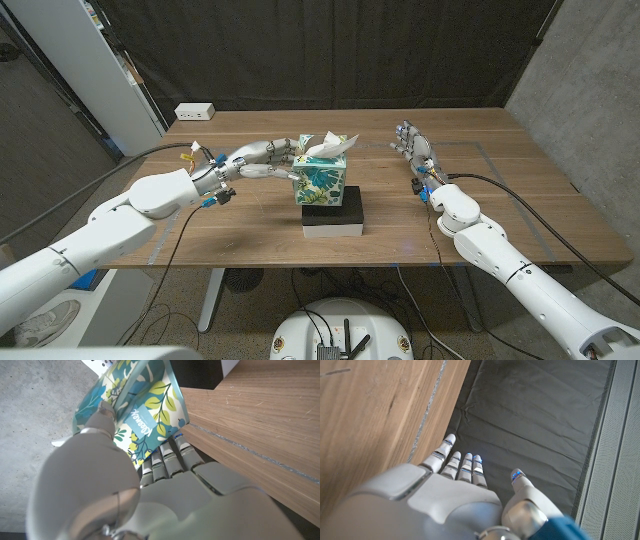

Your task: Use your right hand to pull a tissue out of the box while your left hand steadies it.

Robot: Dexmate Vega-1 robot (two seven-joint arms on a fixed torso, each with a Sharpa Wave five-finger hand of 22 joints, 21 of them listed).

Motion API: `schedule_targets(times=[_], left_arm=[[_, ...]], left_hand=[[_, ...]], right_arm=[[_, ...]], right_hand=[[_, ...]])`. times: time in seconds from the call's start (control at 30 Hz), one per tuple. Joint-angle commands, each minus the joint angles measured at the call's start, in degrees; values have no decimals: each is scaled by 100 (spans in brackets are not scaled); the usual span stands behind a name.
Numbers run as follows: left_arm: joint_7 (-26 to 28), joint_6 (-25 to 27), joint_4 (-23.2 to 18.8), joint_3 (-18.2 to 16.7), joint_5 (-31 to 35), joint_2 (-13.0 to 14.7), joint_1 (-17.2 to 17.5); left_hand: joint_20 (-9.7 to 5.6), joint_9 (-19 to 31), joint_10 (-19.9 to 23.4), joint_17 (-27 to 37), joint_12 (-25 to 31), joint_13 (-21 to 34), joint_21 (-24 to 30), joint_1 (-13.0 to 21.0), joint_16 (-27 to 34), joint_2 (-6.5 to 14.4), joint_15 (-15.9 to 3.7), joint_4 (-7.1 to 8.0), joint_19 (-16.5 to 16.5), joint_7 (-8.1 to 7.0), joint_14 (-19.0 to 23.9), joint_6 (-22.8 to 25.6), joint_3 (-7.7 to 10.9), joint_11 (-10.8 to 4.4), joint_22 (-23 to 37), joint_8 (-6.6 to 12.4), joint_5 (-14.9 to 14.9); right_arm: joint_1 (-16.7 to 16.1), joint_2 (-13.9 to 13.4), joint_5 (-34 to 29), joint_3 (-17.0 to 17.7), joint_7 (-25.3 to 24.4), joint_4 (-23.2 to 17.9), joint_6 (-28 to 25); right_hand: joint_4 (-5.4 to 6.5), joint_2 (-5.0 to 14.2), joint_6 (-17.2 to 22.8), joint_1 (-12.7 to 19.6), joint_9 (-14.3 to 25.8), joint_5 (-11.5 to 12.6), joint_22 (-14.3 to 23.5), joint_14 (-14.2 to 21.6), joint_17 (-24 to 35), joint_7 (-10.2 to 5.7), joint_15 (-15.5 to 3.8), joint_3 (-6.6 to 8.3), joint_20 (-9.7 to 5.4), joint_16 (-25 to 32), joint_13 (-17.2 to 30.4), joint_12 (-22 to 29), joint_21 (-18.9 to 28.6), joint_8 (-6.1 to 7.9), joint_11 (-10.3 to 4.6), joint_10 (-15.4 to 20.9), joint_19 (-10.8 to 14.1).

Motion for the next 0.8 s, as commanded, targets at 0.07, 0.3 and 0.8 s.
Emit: schedule_targets(times=[0.07, 0.3, 0.8], left_arm=[[193, 82, -234, -287, 73, 140, 196], [160, 101, -203, -290, 57, 97, 199], [83, 71, -147, -258, 41, 14, 159]], left_hand=[[-434, 20, 48, 32, -34, 14, -14, -1, 32, -3, -515, 28, 468, 17, 41, 24, -3, -23, 22, -4, 15], [-453, 21, 39, 37, -47, 23, -34, -6, 22, 3, -520, 35, 472, 20, 29, 7, -14, -9, 22, -17, 12], [-474, 23, 11, 46, -75, 38, -93, -26, -1, 35, -514, 53, 423, 19, -9, -20, -30, -7, 24, -41, 9]], right_arm=[[65, 29, 26, -32, 37, 67, -13], [45, 9, 23, -17, 20, 39, -13], [-237, -147, -13, 77, -124, -340, -28]], right_hand=[[-41, 71, 11, -7, 17, 26, 21, 39, 7, 11, 9, 9, 3, 41, 5, 34, -4, 37, 29, 12, 52], [-57, 79, 12, 3, 17, 26, 21, 27, 6, 13, 10, 12, -4, 37, 5, 35, -24, 37, 45, 14, 43], [-86, 51, 16, -1, 17, 16, 22, -11, 12, 41, 30, -13, -30, 29, 5, 37, -73, 37, 90, 17, 13]])
